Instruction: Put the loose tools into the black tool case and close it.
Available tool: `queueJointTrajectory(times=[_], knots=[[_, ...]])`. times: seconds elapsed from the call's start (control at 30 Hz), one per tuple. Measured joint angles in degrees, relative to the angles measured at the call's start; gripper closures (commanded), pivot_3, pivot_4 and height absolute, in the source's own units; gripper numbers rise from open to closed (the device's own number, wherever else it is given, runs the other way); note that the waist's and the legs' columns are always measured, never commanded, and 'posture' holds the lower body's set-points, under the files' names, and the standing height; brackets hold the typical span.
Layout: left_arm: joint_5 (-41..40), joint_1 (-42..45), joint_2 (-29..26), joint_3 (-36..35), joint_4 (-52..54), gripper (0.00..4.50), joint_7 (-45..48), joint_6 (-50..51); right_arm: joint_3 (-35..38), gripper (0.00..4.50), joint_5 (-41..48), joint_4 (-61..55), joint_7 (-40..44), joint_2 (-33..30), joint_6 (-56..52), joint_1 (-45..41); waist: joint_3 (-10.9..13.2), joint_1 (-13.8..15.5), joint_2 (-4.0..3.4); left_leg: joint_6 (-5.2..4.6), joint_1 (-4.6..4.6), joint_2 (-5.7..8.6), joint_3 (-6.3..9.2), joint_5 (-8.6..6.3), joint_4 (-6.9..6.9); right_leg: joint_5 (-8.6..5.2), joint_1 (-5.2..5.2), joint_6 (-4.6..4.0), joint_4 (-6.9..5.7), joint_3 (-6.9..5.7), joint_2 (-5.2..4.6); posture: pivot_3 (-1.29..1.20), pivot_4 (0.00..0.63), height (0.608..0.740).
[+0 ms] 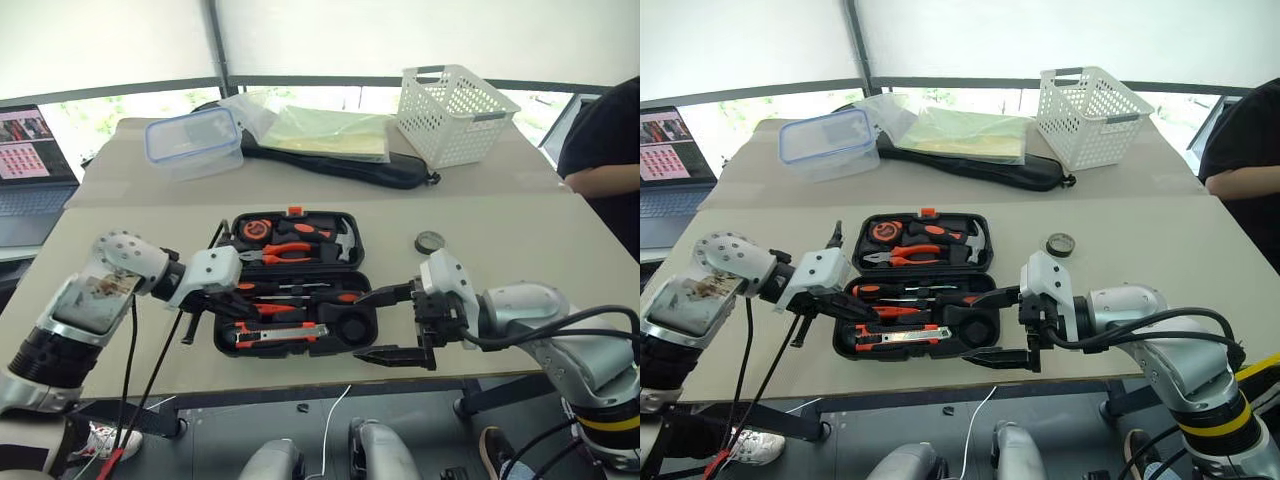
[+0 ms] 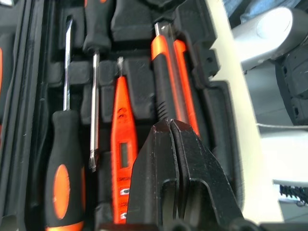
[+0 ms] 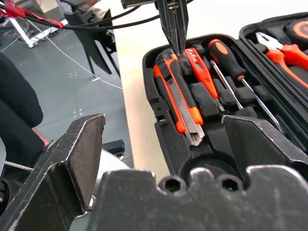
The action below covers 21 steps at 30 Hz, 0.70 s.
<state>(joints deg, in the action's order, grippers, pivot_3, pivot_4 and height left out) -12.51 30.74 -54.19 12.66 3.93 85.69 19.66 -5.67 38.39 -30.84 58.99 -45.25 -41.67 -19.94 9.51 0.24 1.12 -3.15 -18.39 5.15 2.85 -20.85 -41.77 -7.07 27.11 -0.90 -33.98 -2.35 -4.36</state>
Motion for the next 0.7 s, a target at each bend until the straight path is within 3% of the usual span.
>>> queueJointTrajectory(times=[0.4,0.7], knots=[[3.3,-3.9,0.0,1.1,-0.1,4.39,-0.5,-8.1,0.0,0.0,0.1,0.0,-0.3,0.0,0.0,-0.4,0.0,0.4,-0.01,0.0,0.04,-0.01,0.03,-0.01,0.0,-0.01,-0.06,0.0,0.1,0.08,-0.04,0.0,0.15,0.74],[7.3,-2.1,2.8,3.5,-2.9,4.39,-2.6,-11.8,-0.3,0.0,0.1,0.6,-0.2,0.1,0.0,-1.8,-0.1,1.0,-0.15,-0.19,0.6,-0.01,0.11,-0.12,0.02,-0.11,-0.77,0.18,0.14,0.04,-0.04,0.0,0.15,0.74]])
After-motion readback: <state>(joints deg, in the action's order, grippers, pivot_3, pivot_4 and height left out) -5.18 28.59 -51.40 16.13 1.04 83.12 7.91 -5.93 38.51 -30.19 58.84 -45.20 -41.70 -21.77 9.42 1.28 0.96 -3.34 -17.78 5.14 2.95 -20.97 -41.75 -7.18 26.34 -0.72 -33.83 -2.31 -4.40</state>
